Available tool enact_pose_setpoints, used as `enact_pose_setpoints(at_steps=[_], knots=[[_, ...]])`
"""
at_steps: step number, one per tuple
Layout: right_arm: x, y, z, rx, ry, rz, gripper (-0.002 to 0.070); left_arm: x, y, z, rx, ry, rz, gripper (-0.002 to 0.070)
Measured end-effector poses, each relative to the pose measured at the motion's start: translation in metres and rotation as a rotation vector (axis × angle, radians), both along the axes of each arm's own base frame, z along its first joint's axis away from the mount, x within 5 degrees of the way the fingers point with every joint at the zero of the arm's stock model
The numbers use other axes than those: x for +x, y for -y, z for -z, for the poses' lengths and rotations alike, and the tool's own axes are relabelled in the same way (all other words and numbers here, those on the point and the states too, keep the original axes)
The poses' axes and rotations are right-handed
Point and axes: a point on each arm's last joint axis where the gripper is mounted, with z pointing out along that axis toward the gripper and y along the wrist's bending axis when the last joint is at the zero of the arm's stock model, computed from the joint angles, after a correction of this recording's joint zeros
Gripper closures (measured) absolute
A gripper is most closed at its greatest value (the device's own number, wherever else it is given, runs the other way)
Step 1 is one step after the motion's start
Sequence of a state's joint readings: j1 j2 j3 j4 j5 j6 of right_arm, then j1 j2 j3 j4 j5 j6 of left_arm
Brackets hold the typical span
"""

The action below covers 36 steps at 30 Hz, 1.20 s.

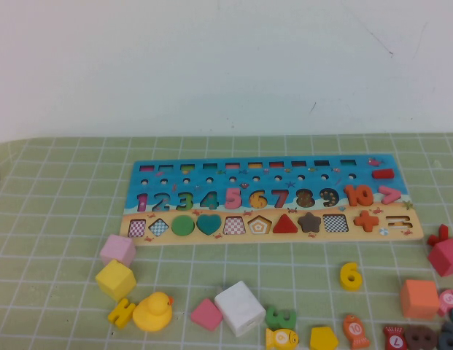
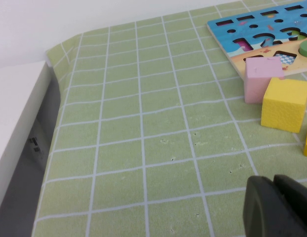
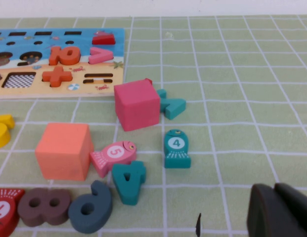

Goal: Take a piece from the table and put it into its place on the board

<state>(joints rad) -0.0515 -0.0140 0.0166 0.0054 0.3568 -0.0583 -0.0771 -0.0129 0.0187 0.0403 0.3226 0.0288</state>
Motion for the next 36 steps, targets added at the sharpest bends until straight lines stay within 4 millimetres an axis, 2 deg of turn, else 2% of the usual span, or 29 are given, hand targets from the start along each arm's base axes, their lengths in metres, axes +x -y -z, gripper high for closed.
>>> enact_pose_setpoints(at_steps=[27,31,36], knots=[[0.001,0.000,0.000,-0.006,0.017,0.001,0.0679,0.000,0.000,0.000,0.000,0.000,0.000,0.0677],[0.003,0.000,-0.005,-0.009,0.082,0.002,0.0679,0.000,0.000,0.000,0.000,0.000,0.000,0.0677],[0.005,0.001,-0.020,-0.018,0.257,0.005,0.0679,0.000,0.000,0.000,0.000,0.000,0.000,0.0677]])
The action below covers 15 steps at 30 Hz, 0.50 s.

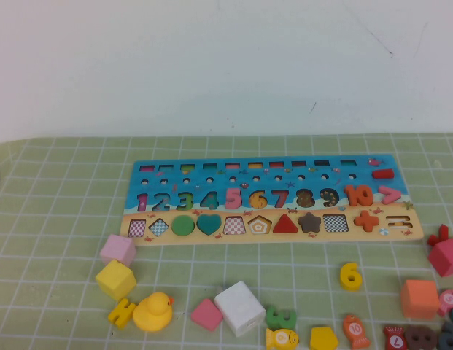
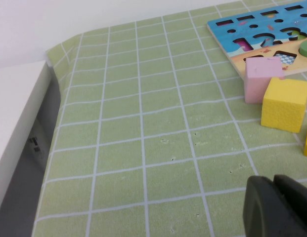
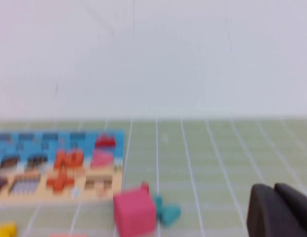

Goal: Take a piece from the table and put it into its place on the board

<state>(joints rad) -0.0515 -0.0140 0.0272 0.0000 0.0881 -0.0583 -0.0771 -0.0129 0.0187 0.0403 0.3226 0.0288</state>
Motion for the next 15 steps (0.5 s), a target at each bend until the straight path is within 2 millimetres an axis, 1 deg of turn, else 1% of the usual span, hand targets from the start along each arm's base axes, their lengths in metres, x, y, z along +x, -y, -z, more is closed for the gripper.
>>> enact_pose_setpoints(at_steps=[15], knots=[[-0.004,0.000,-0.034,-0.007,0.373,0.004,0.0679,0.000,0.000,0.000,0.000,0.000,0.000,0.0677]])
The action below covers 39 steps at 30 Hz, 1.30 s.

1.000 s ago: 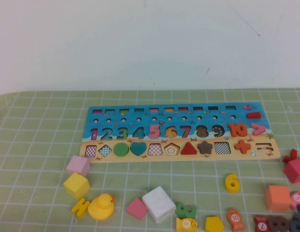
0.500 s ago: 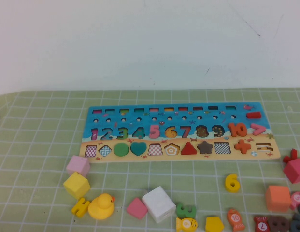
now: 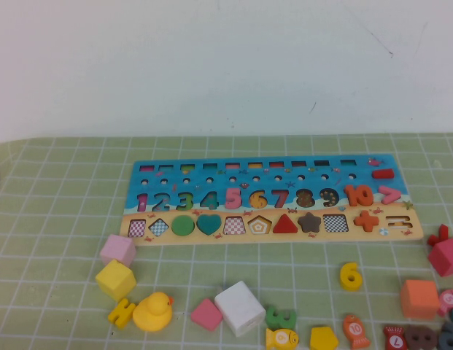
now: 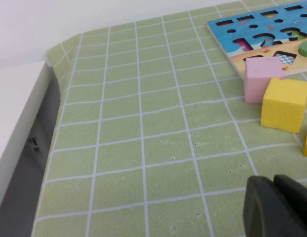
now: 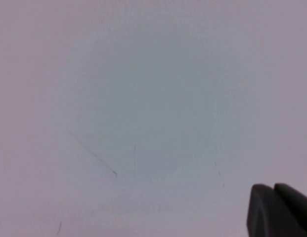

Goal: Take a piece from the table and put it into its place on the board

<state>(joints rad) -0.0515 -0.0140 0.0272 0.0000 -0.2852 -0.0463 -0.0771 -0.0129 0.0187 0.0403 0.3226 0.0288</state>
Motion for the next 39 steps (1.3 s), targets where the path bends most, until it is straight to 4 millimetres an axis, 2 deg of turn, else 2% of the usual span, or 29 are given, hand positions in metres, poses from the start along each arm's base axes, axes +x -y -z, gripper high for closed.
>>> enact_pose_setpoints(at_steps=[10,12,15,21,25,28,32,35,39], knots=[[-0.007,0.001,-0.018,0.061,0.192,-0.011,0.0679,0.000,0.000,0.000,0.000,0.000,0.000,0.0677],[-0.009,0.001,-0.029,0.060,0.197,-0.012,0.0679,0.000,0.000,0.000,0.000,0.000,0.000,0.0677],[-0.016,0.000,-0.055,0.049,0.192,-0.011,0.0679,0.000,0.000,0.000,0.000,0.000,0.000,0.0677],[-0.025,-0.002,-0.110,0.039,-0.004,-0.025,0.0679,0.000,0.000,0.000,0.000,0.000,0.007,0.0677],[-0.011,-0.003,-0.126,0.049,-0.230,-0.034,0.0679,0.000,0.000,0.000,-0.002,0.000,0.005,0.0677],[0.006,-0.004,-0.125,0.076,-0.446,-0.052,0.0679,0.000,0.000,0.000,-0.002,0.000,0.005,0.0677],[0.035,-0.004,-0.108,0.035,-0.720,-0.067,0.0679,0.000,0.000,0.000,-0.002,0.000,0.005,0.0677],[0.052,-0.004,-0.098,-0.036,-0.833,-0.080,0.0679,0.000,0.000,0.000,-0.002,0.000,0.005,0.0677],[0.076,-0.008,-0.086,0.041,-0.932,-0.135,0.0679,0.000,0.000,0.000,-0.002,0.000,0.005,0.0677]])
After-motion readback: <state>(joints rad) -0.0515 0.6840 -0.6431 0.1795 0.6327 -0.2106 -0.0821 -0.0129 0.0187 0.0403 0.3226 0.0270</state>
